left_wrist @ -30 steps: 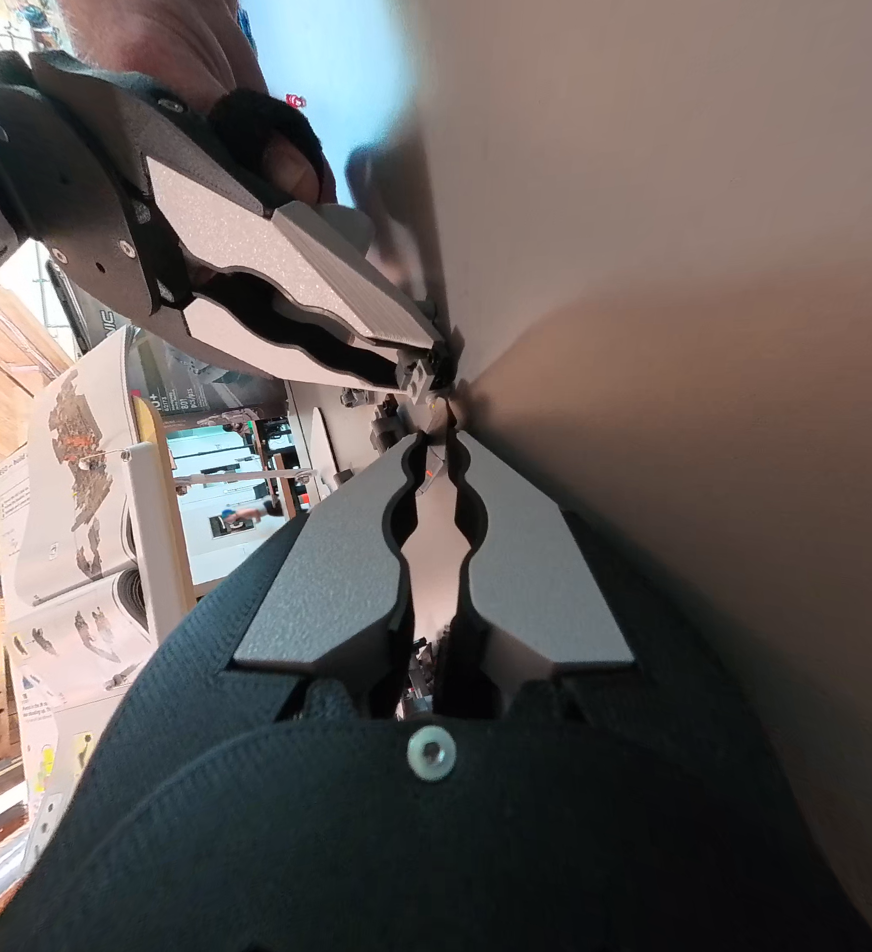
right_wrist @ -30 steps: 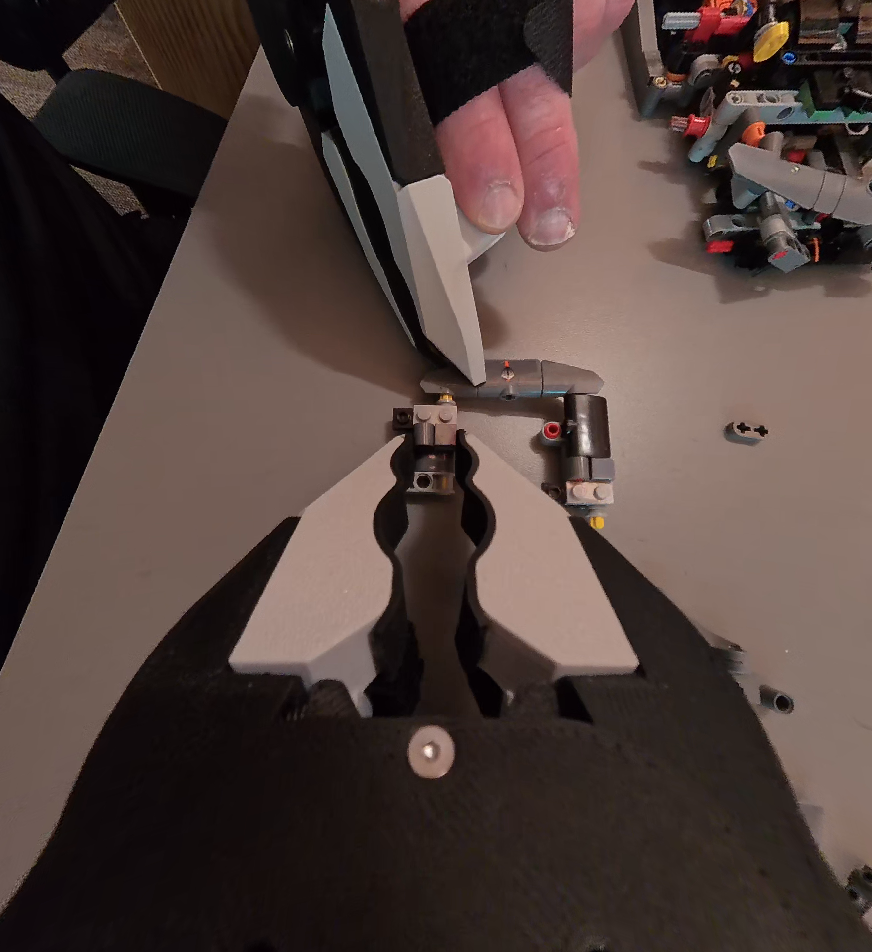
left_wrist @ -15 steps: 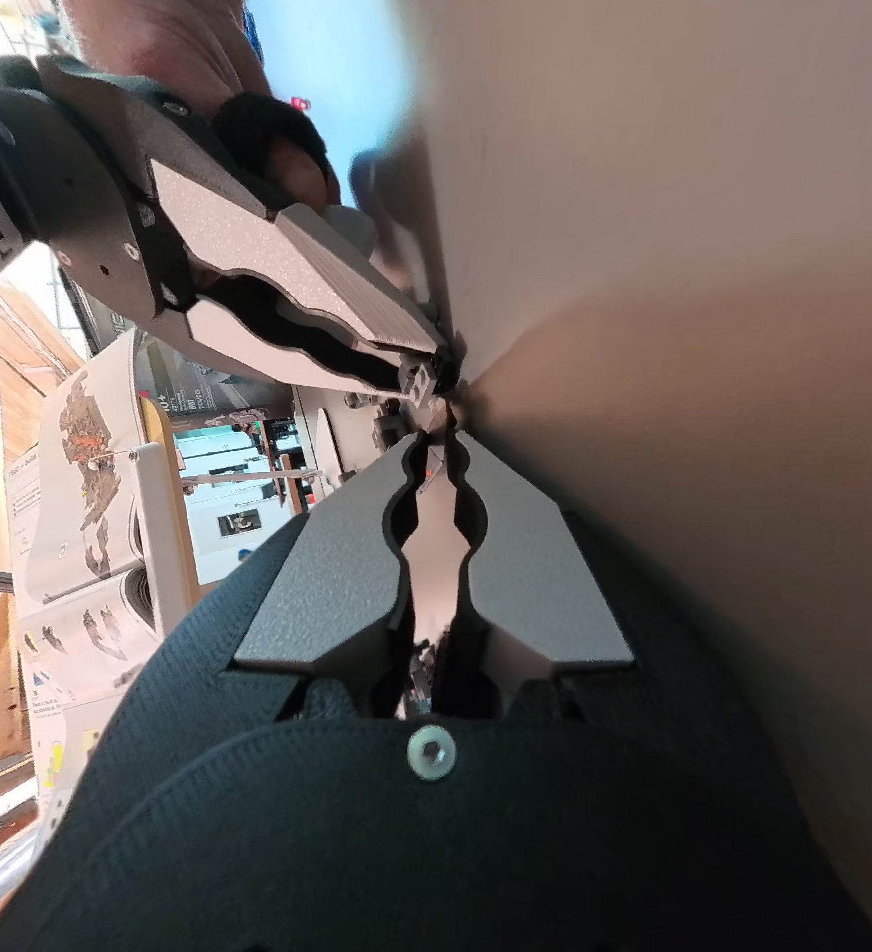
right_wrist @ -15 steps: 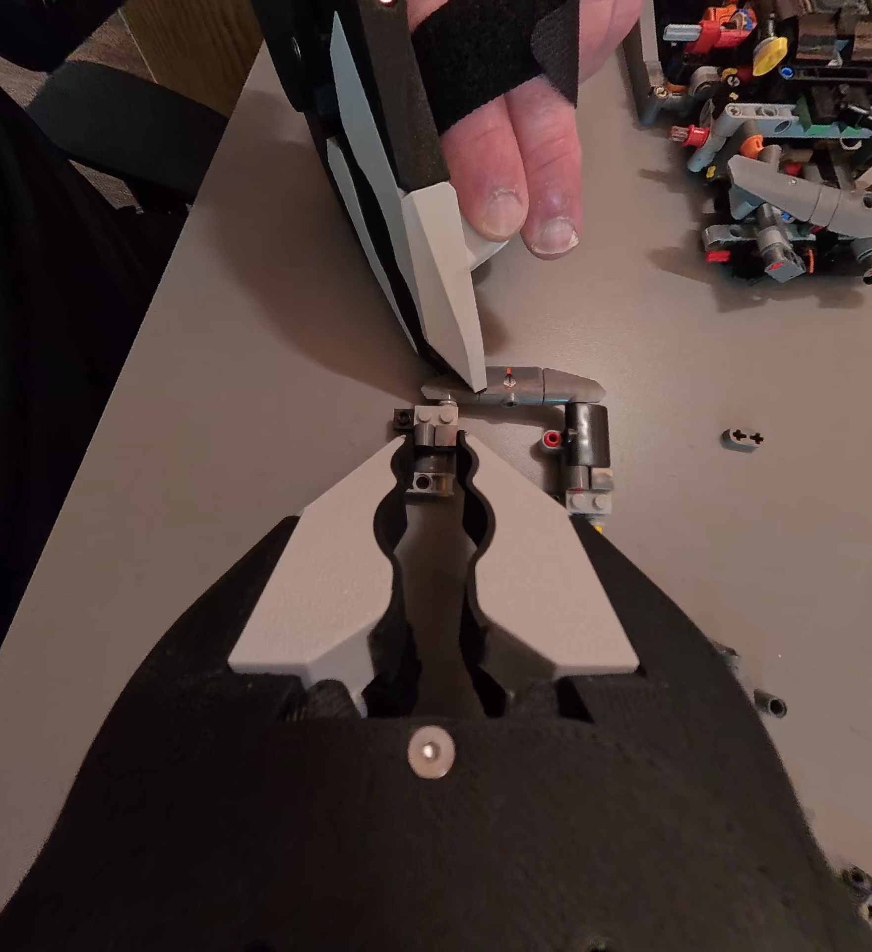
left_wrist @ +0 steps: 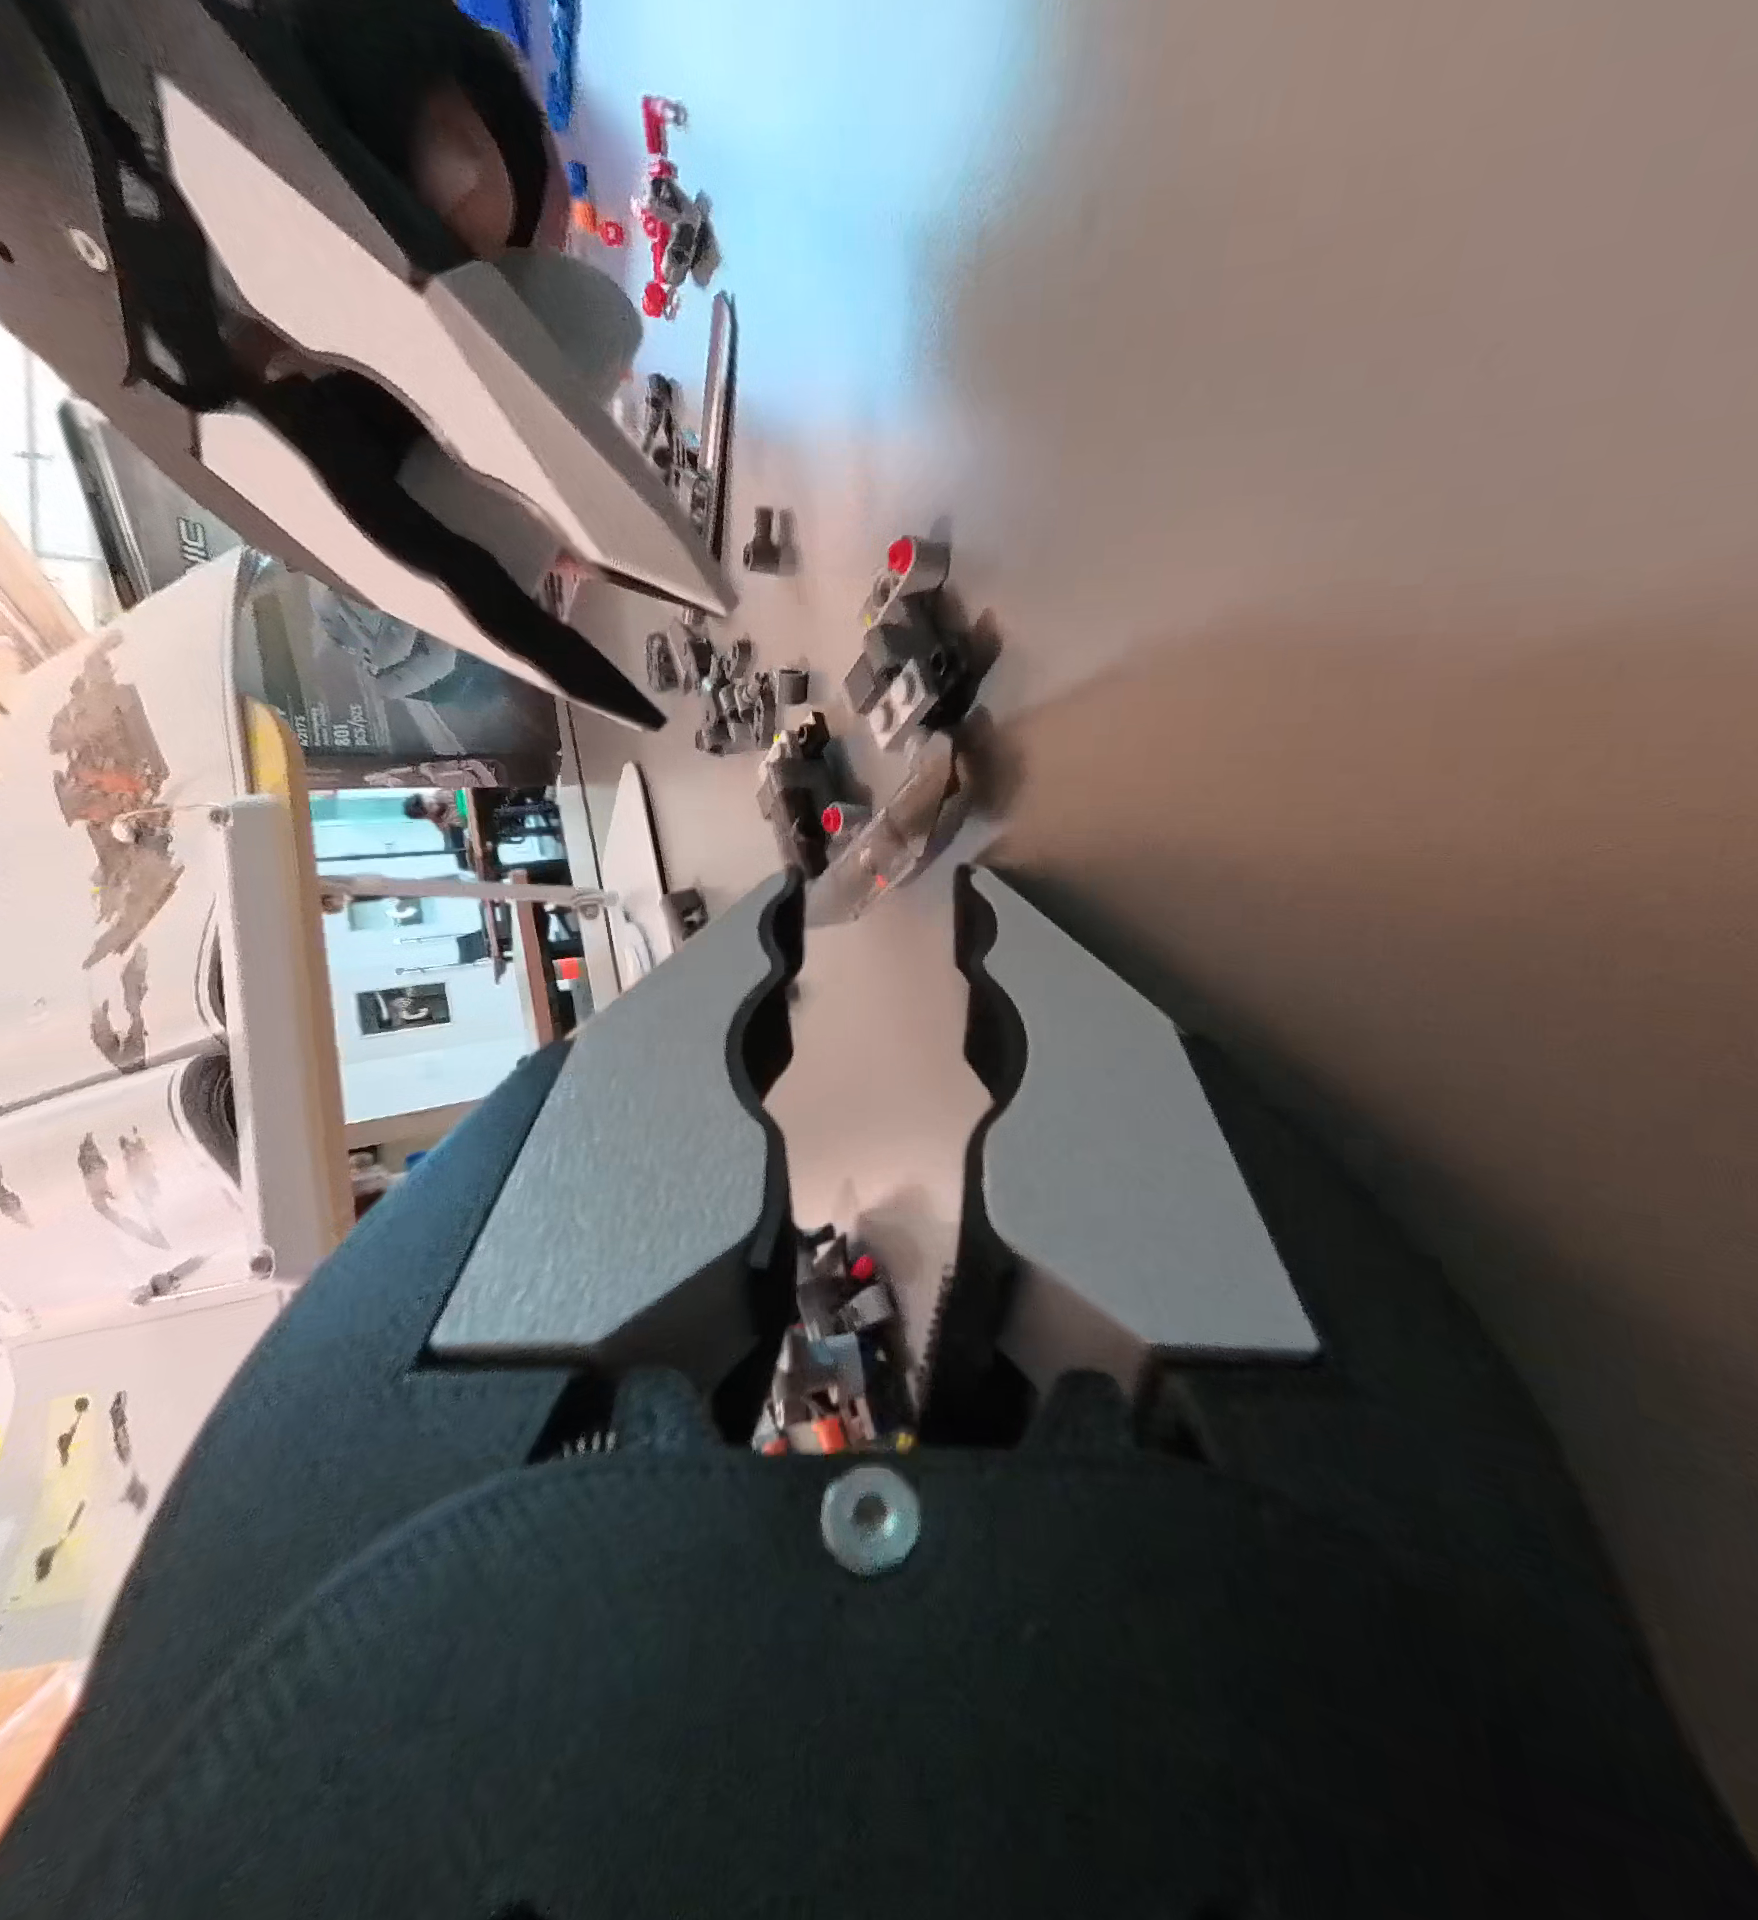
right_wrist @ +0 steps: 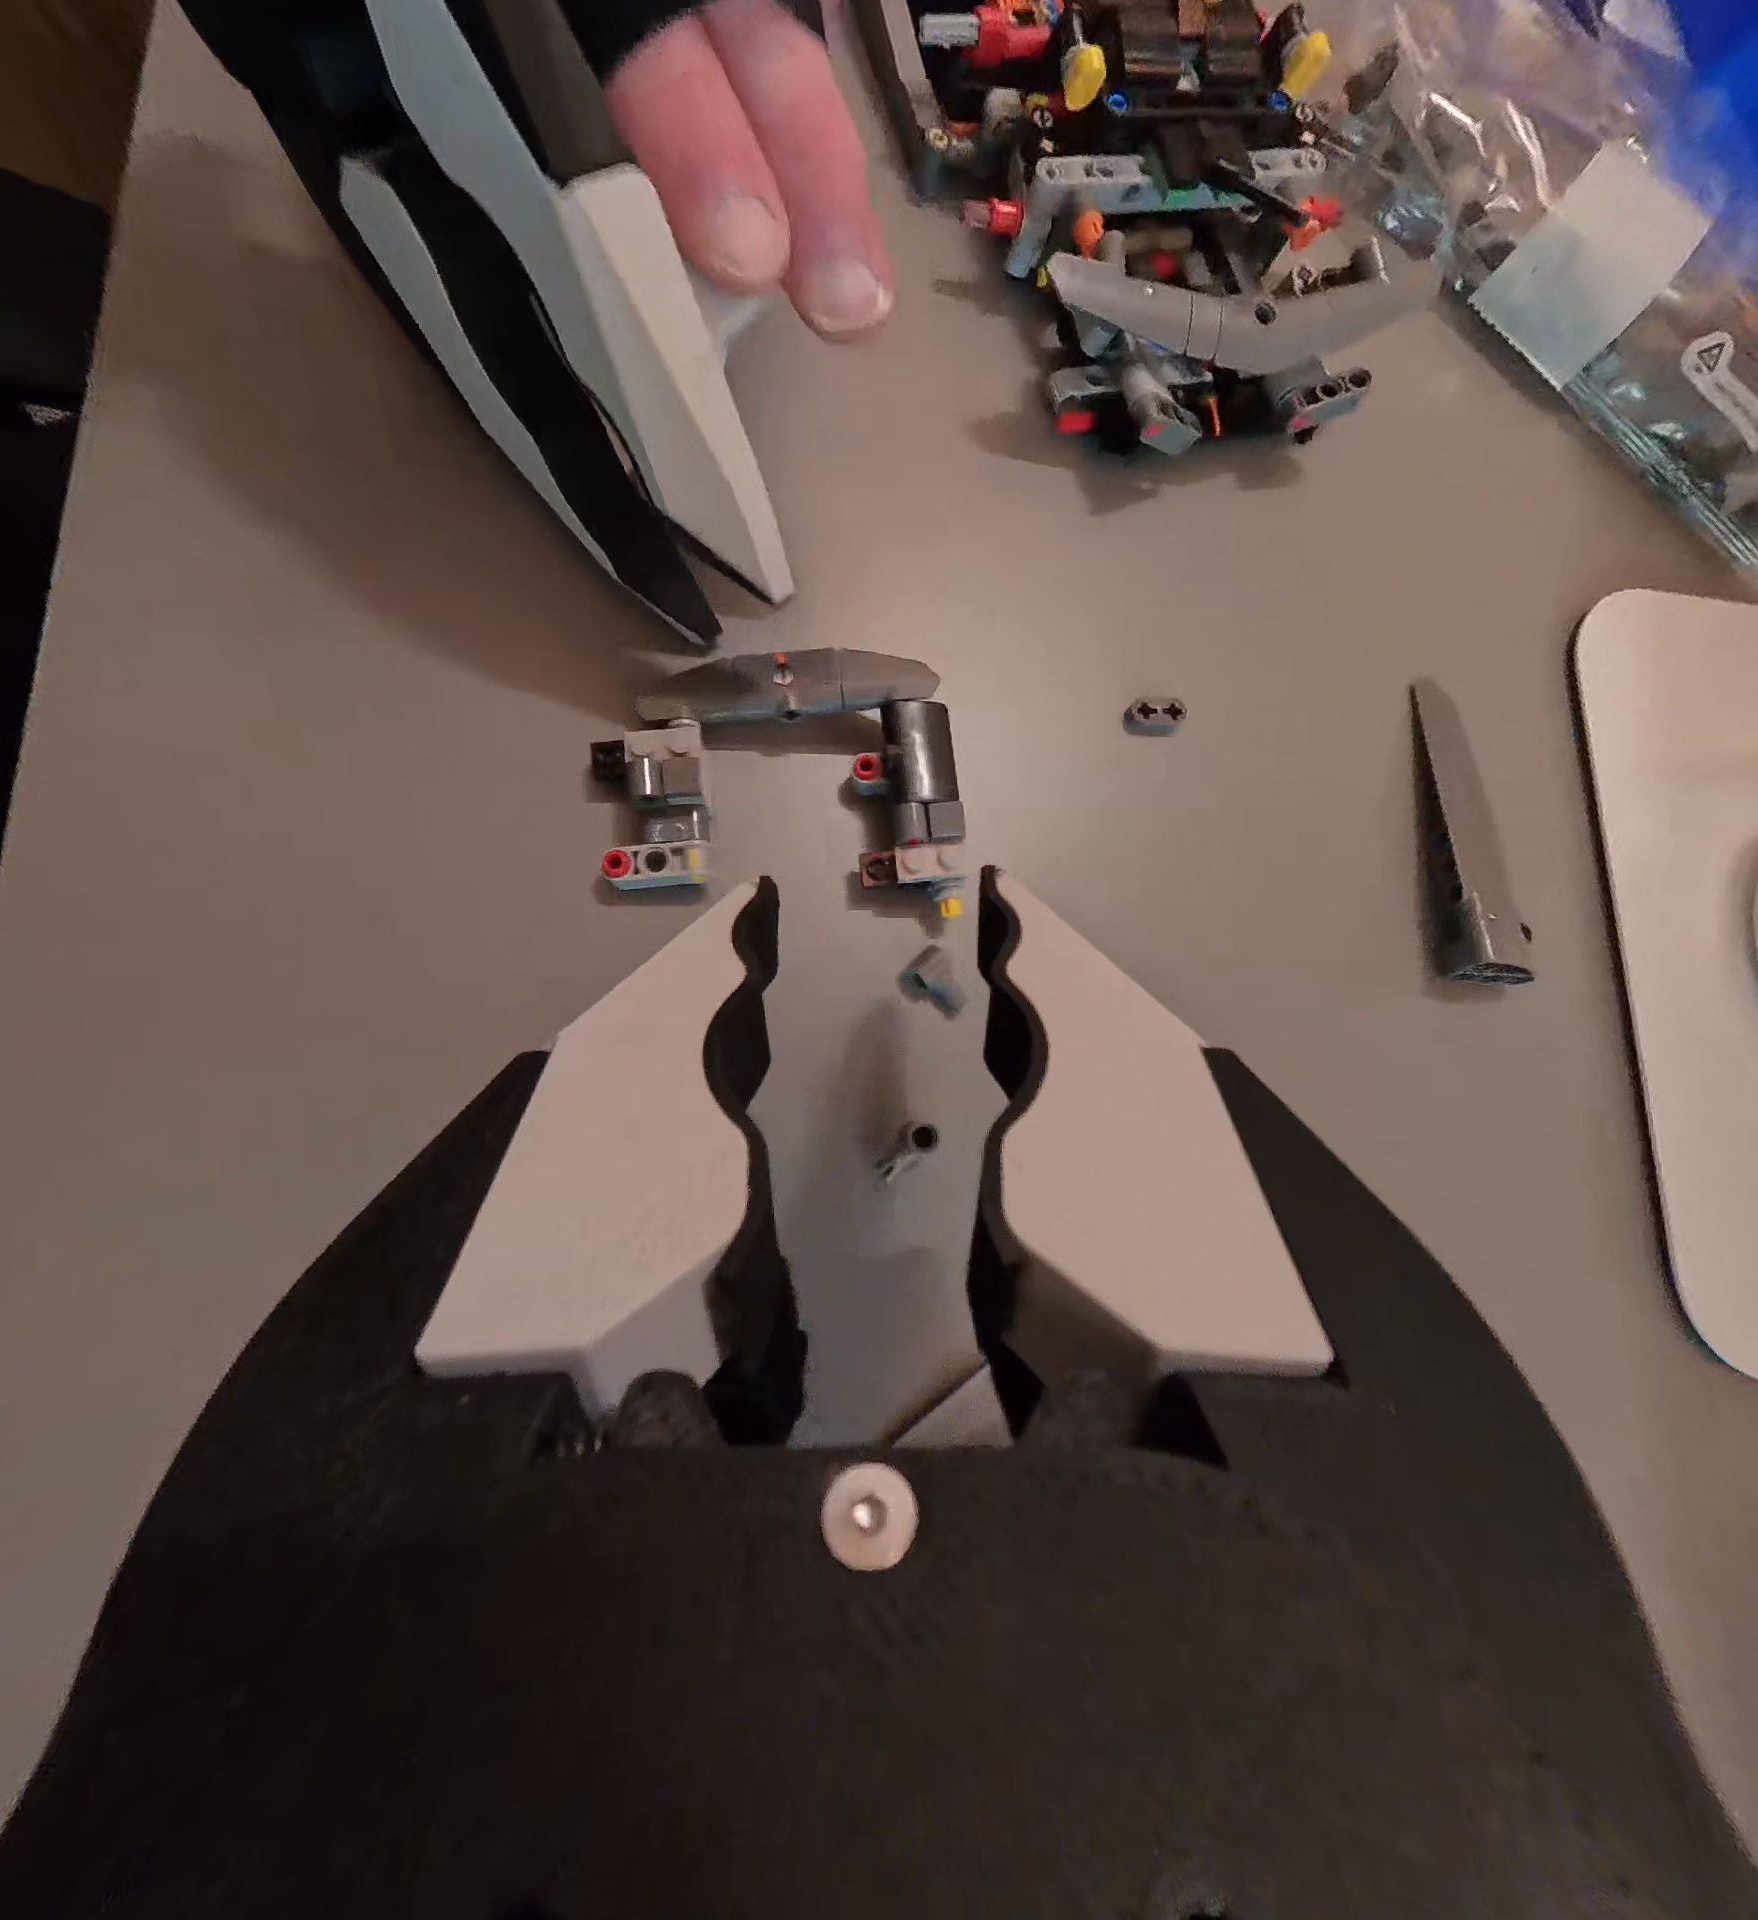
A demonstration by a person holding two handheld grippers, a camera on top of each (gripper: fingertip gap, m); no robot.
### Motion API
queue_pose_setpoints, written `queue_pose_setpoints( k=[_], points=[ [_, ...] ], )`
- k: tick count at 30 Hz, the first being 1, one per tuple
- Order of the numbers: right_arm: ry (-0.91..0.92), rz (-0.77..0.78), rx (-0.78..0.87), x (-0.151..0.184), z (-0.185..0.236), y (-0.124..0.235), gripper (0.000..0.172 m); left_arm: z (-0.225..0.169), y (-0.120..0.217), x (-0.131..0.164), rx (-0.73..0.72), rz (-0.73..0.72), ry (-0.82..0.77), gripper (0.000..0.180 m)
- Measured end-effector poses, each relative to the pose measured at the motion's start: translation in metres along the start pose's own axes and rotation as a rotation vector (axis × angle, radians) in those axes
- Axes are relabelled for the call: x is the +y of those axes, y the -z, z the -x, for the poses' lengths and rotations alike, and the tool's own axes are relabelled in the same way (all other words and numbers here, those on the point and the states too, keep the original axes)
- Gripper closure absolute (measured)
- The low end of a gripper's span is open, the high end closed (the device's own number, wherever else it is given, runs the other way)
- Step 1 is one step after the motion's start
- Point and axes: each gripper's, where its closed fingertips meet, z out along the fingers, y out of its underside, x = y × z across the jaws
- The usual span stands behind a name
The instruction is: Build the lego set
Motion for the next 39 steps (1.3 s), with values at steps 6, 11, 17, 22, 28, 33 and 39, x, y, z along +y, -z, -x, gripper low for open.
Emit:
queue_pose_setpoints(
  k=[6,11,17,22,28,33,39],
  points=[
    [0.019,0.085,0.001,0.004,-0.008,-0.021,0.13,0.021,0.018,0.011,-0.048,0.029,0.119,0.152],
    [-0.003,0.102,-0.002,0.0,-0.015,-0.036,0.136,0.023,0.03,0.028,-0.1,0.101,0.201,0.153],
    [-0.018,0.088,-0.023,-0.001,-0.016,-0.049,0.158,0.017,0.05,0.037,-0.167,0.164,0.299,0.155],
    [-0.017,0.055,-0.036,-0.007,-0.016,-0.047,0.158,0.018,0.079,0.051,-0.273,0.238,0.353,0.157],
    [-0.012,0.014,-0.04,-0.015,-0.024,-0.041,0.158,0.038,0.158,0.107,-0.478,0.402,0.5,0.15],
    [0.006,0.006,-0.038,-0.018,-0.028,-0.039,0.158,0.024,0.222,0.176,-0.567,0.581,0.762,0.13],
    [-0.012,-0.028,-0.036,-0.015,-0.028,-0.033,0.158,-0.032,0.247,0.22,-0.555,0.722,1.232,0.127]
  ],
)
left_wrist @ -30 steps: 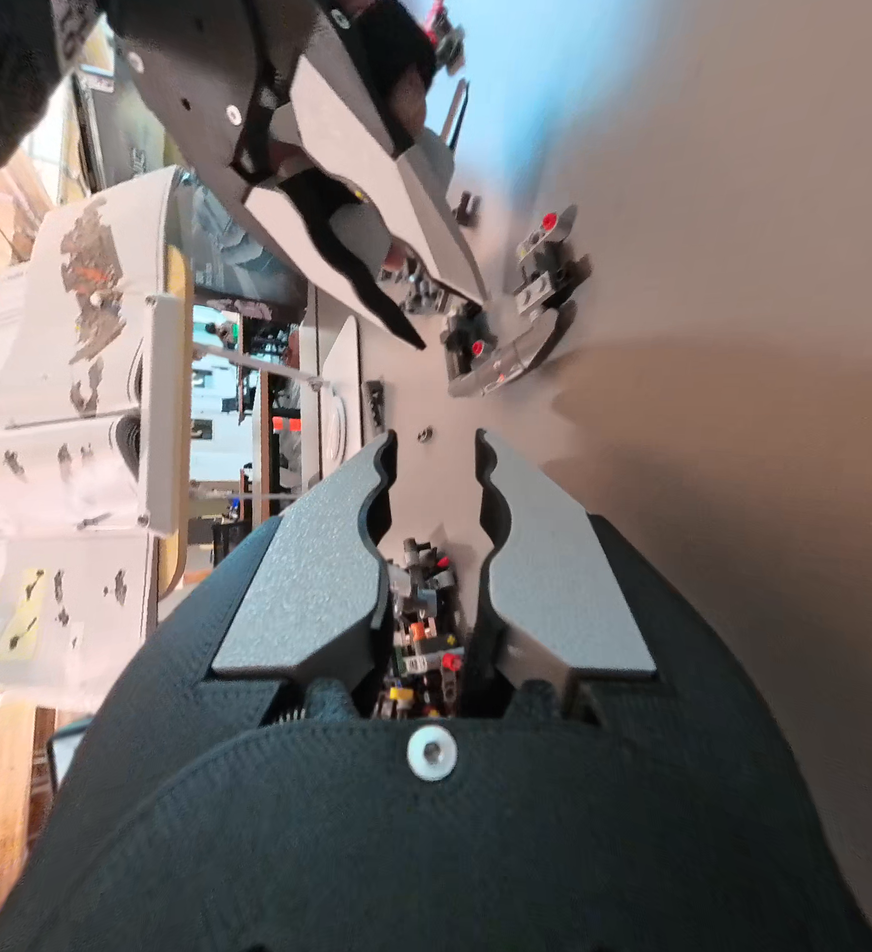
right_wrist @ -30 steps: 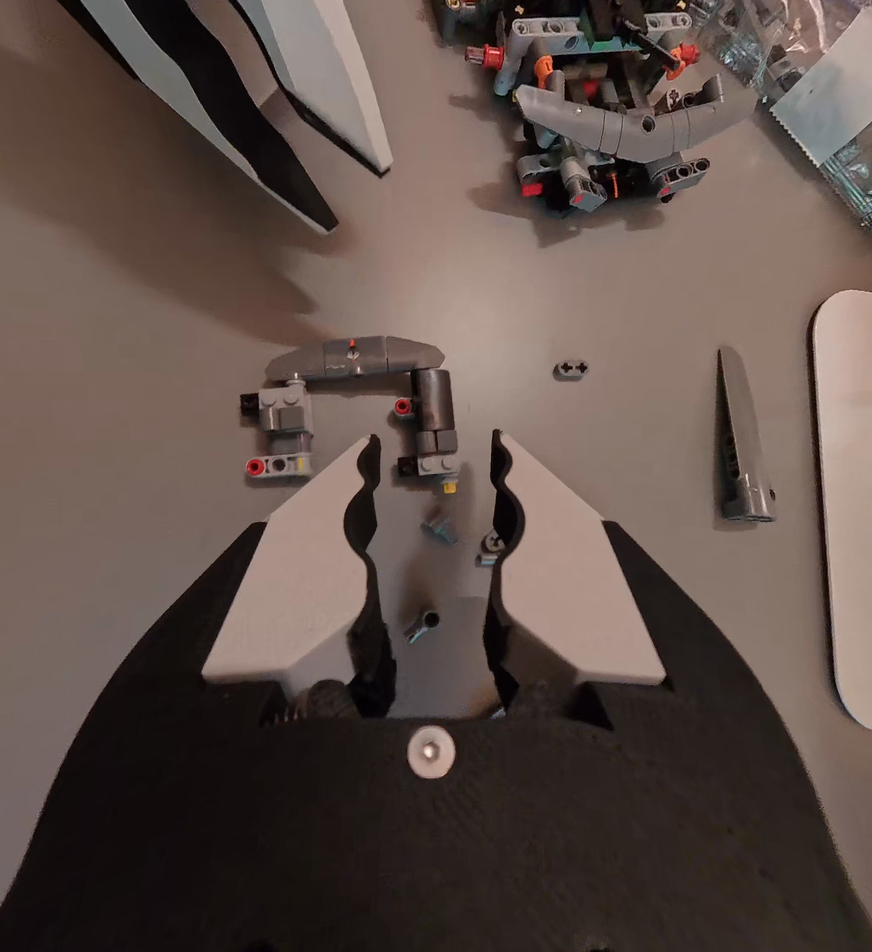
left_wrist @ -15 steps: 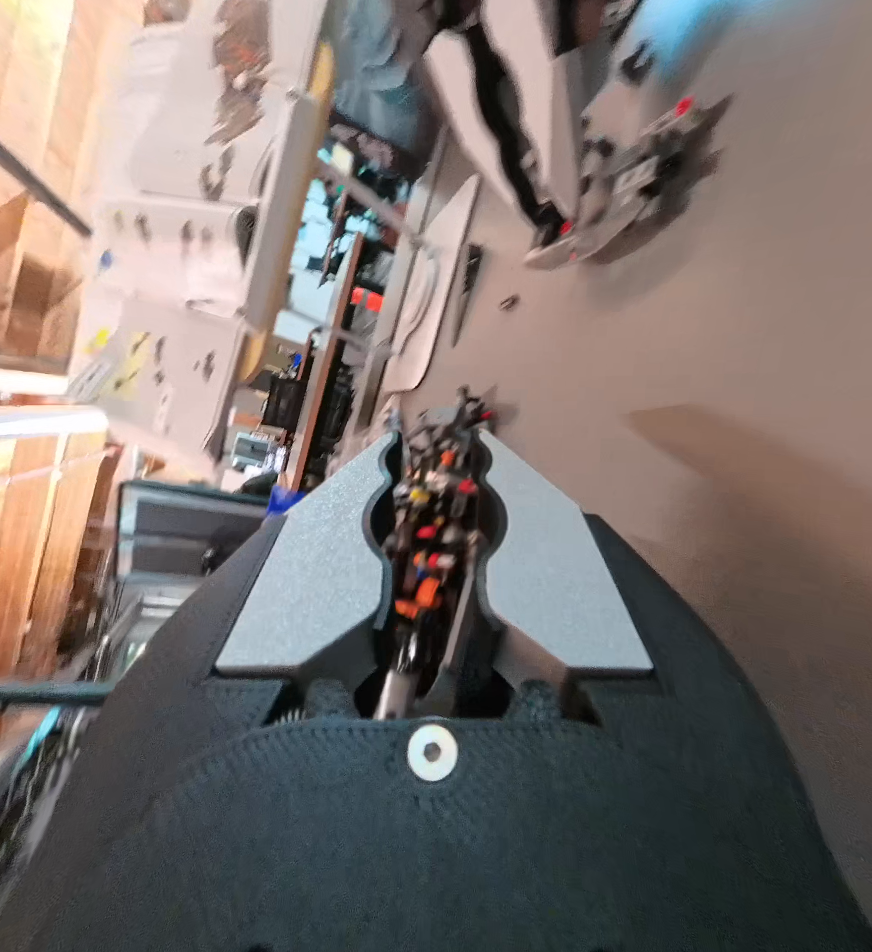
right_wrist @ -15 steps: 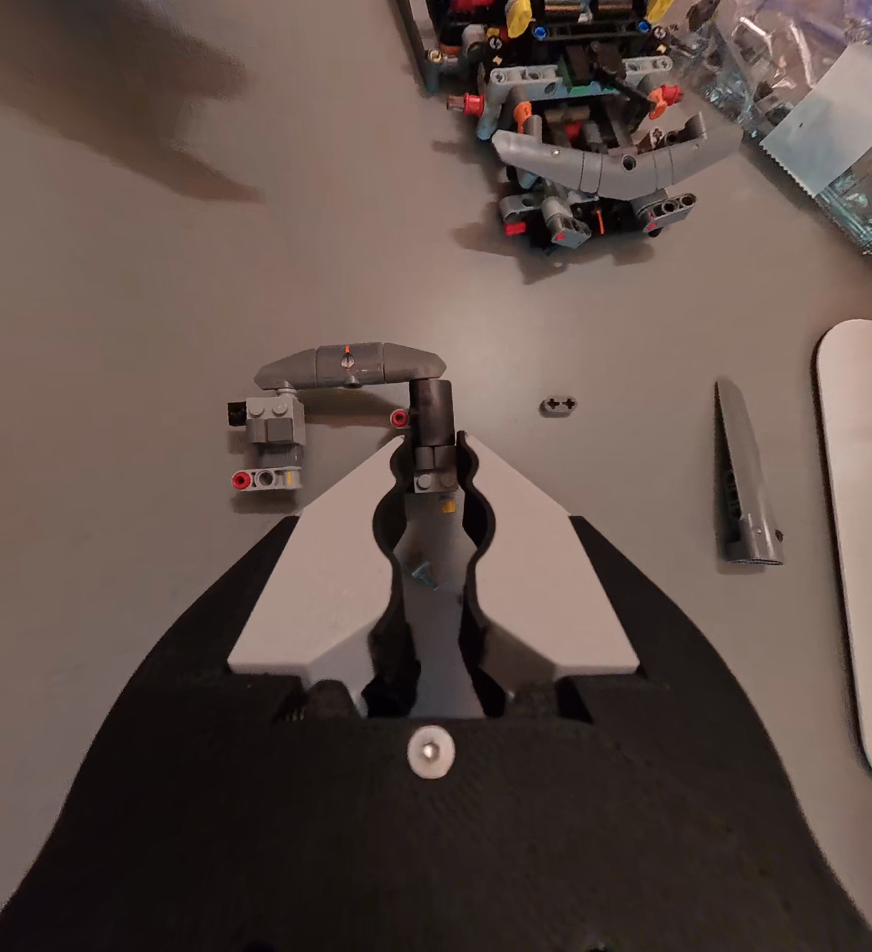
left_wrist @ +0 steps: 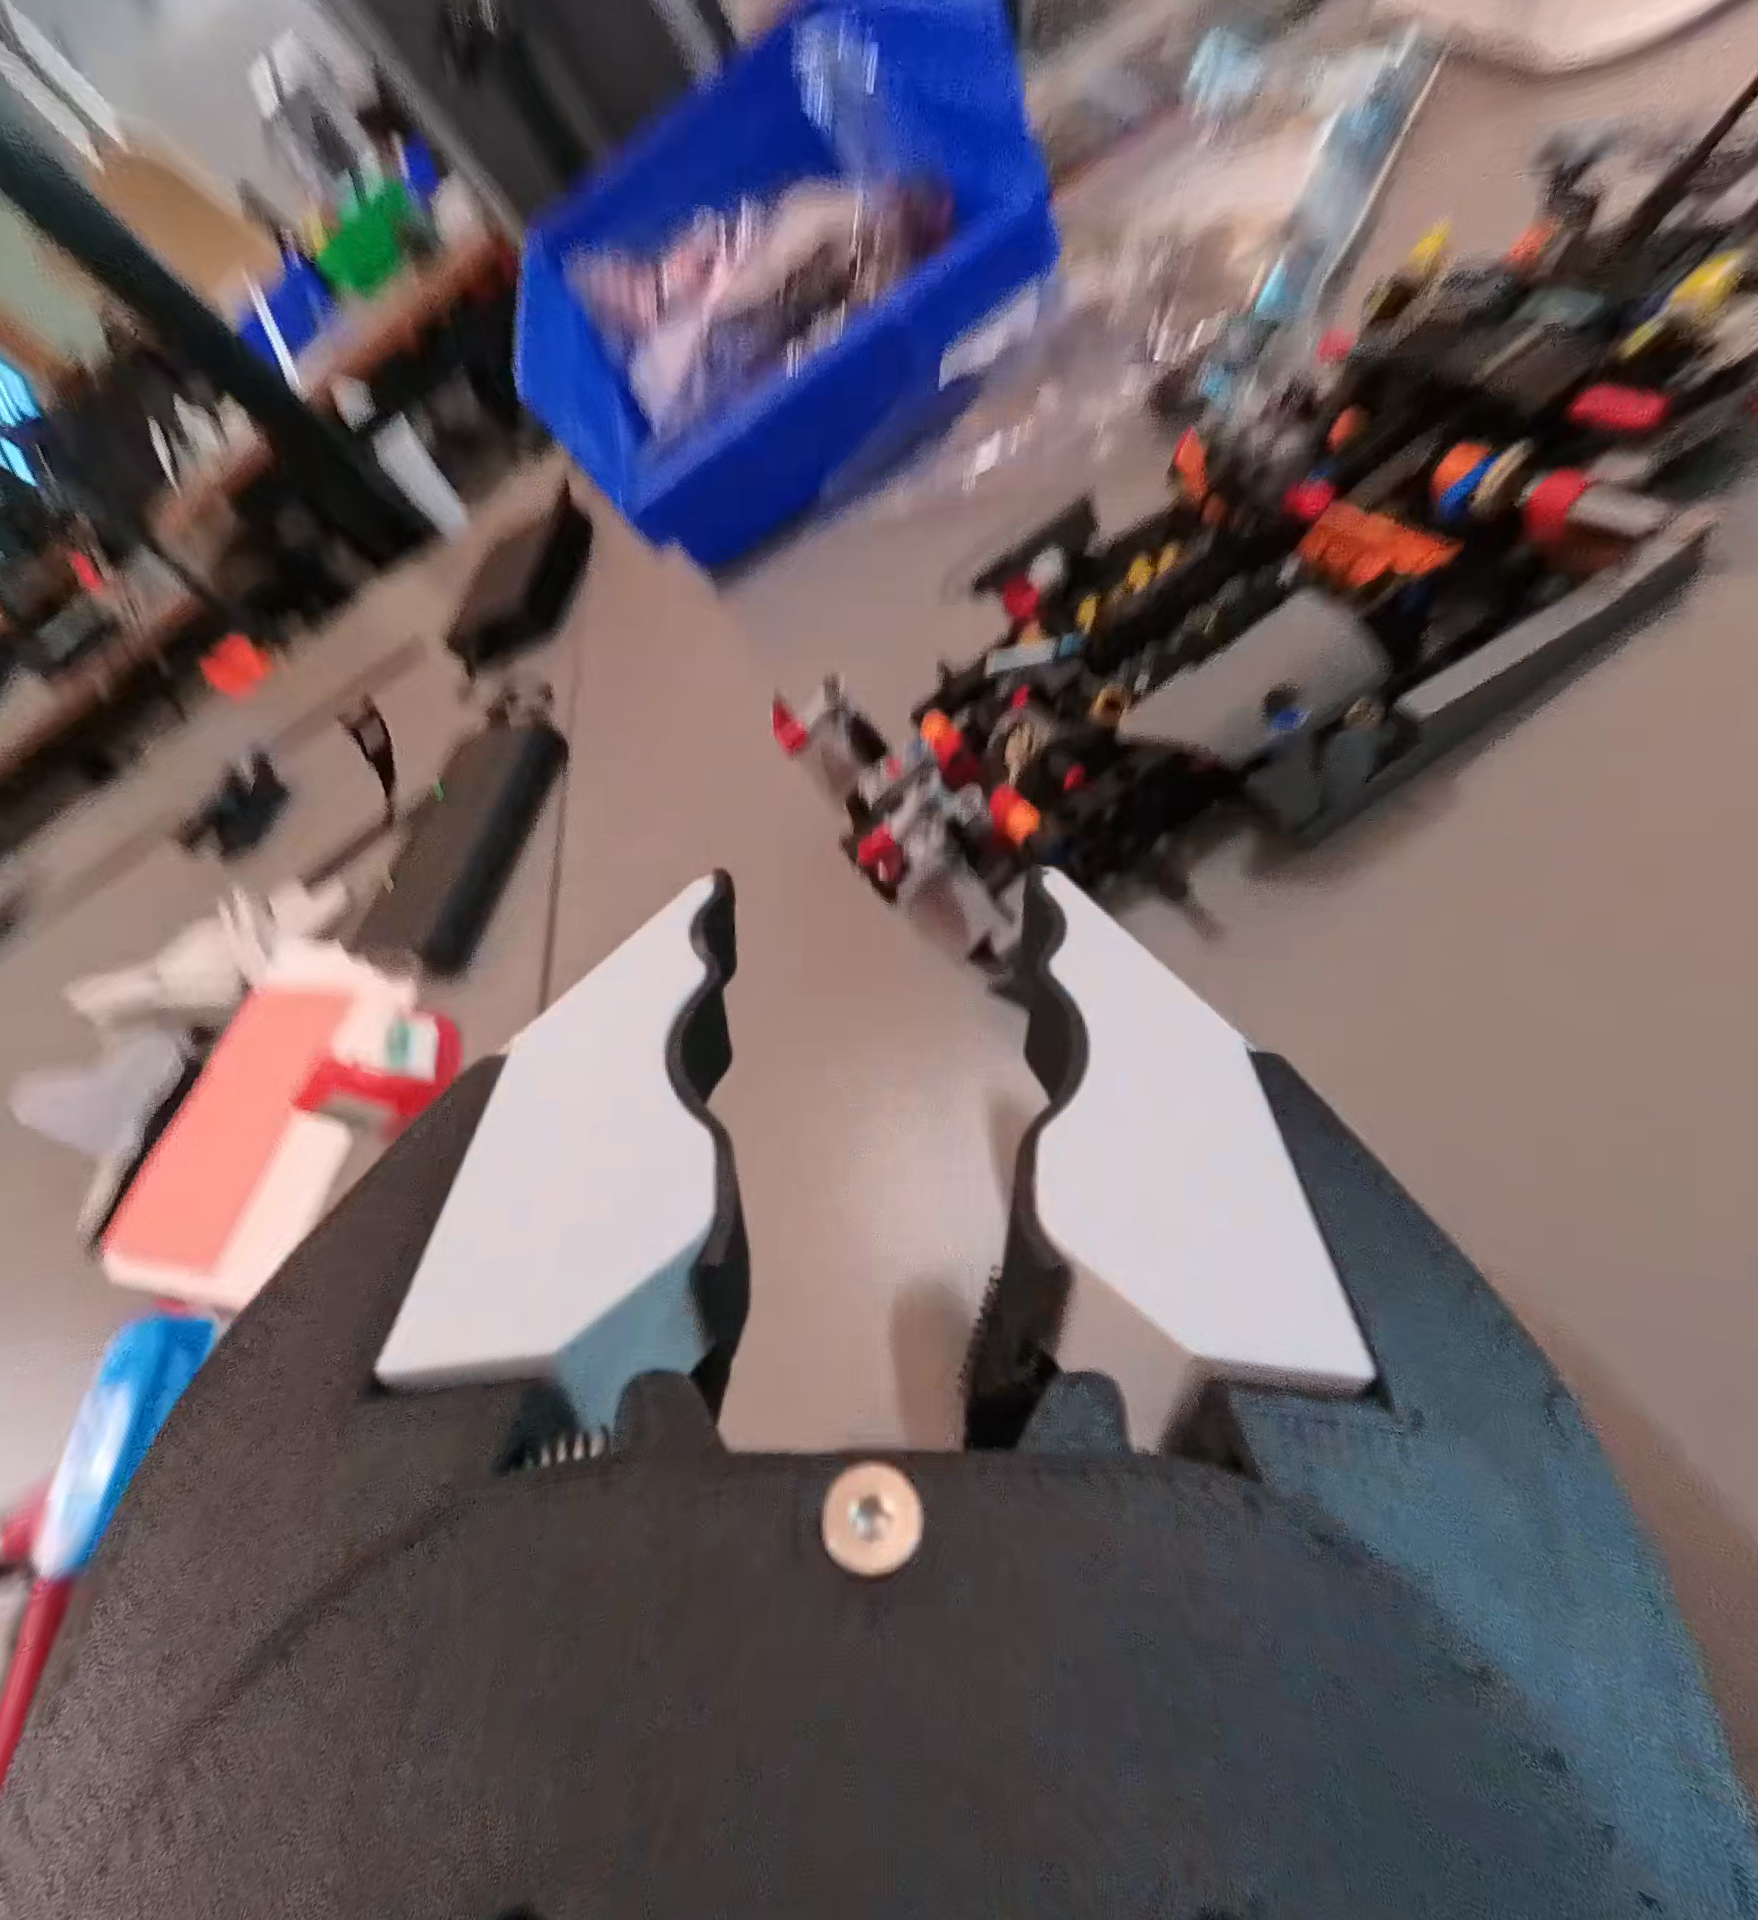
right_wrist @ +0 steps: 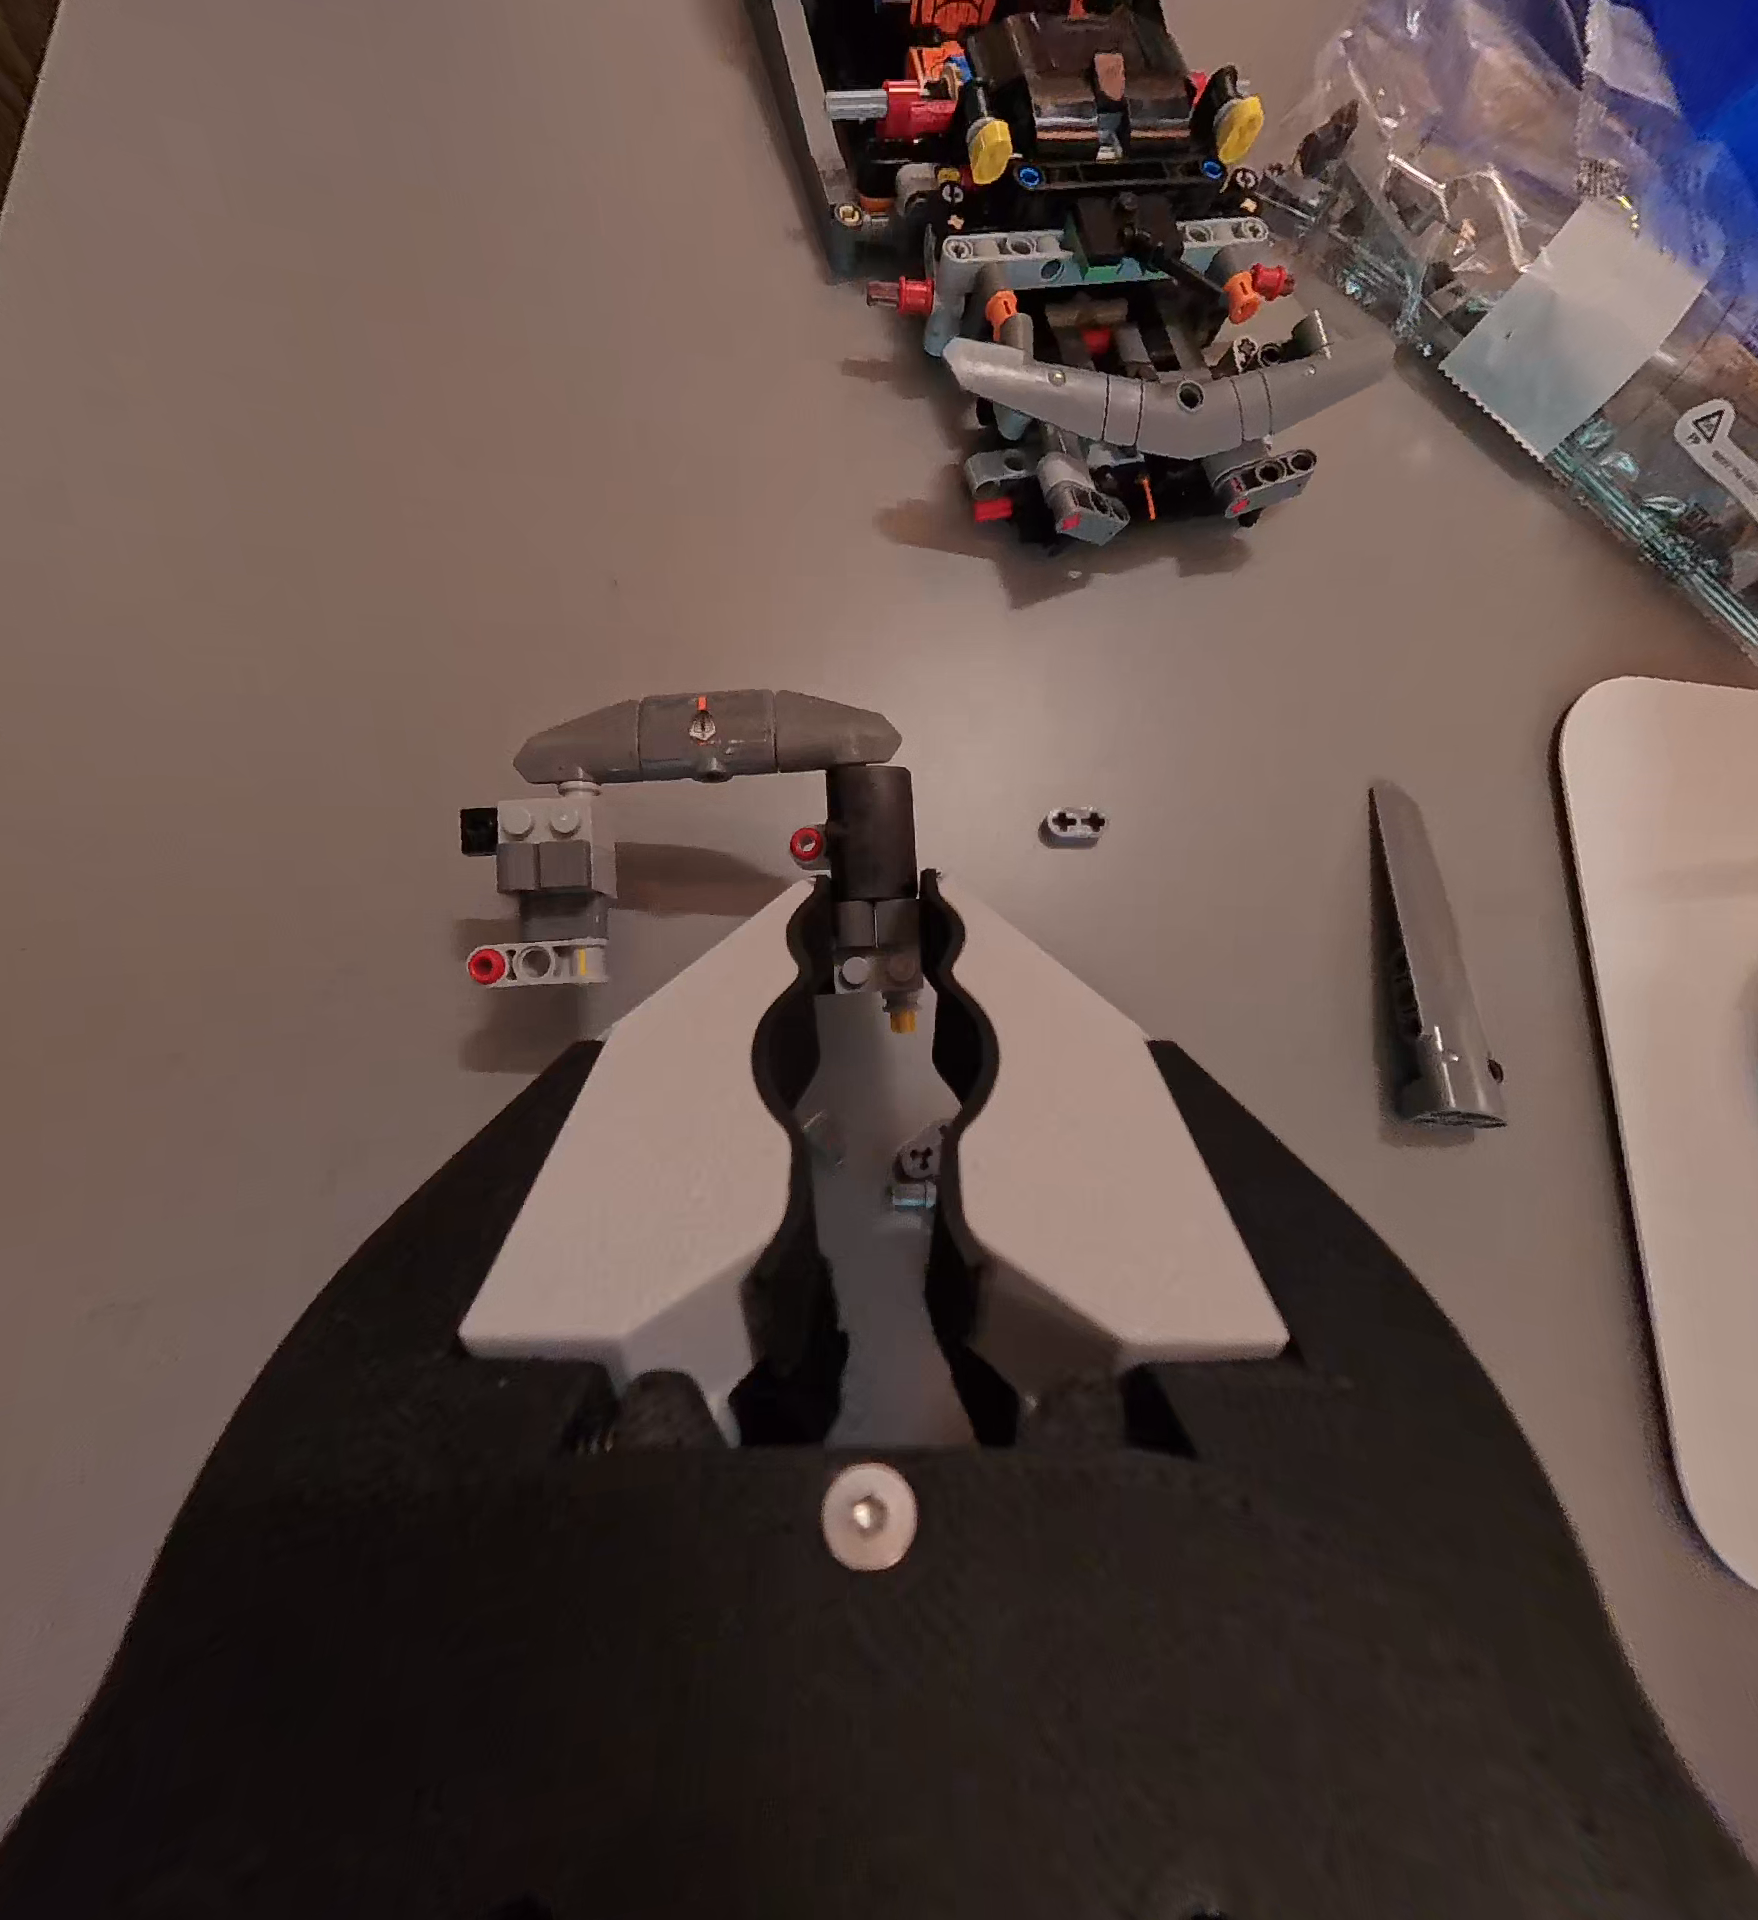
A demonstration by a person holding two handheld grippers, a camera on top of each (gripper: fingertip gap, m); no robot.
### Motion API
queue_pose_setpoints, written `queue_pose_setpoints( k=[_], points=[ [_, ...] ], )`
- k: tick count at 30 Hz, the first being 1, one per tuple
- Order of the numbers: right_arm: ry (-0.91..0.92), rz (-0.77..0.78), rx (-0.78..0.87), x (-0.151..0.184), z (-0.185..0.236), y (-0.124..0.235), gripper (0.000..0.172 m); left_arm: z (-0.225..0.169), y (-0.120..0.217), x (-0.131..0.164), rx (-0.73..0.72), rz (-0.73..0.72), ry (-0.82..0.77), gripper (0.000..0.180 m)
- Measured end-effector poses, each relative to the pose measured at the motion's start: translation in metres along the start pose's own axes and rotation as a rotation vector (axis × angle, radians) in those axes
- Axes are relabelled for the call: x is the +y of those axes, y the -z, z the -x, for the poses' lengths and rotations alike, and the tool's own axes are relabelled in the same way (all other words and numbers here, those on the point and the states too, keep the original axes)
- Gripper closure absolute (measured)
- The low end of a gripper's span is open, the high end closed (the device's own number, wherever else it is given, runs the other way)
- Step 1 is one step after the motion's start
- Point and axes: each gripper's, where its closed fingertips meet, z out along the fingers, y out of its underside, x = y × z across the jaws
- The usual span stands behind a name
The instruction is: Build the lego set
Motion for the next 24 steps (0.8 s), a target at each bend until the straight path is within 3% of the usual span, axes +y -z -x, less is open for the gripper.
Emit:
queue_pose_setpoints(
  k=[2,5,10,15,24],
  points=[
    [-0.005,-0.002,0.004,0.002,0.0,0.001,0.158,-0.004,-0.005,0.015,0.01,0.054,0.065,0.131],
    [-0.014,-0.009,-0.005,0.004,0.002,0.001,0.158,-0.021,-0.009,0.023,0.078,0.097,0.165,0.124],
    [-0.016,-0.004,-0.007,0.005,0.003,-0.004,0.159,-0.027,-0.016,0.023,0.098,0.138,0.206,0.136],
    [-0.035,-0.004,0.0,0.005,0.001,-0.006,0.159,-0.024,-0.024,0.028,0.066,0.183,0.159,0.152],
    [-0.055,-0.01,-0.003,0.006,-0.001,-0.005,0.159,-0.012,-0.034,0.032,0.122,0.175,0.117,0.153]
  ],
)
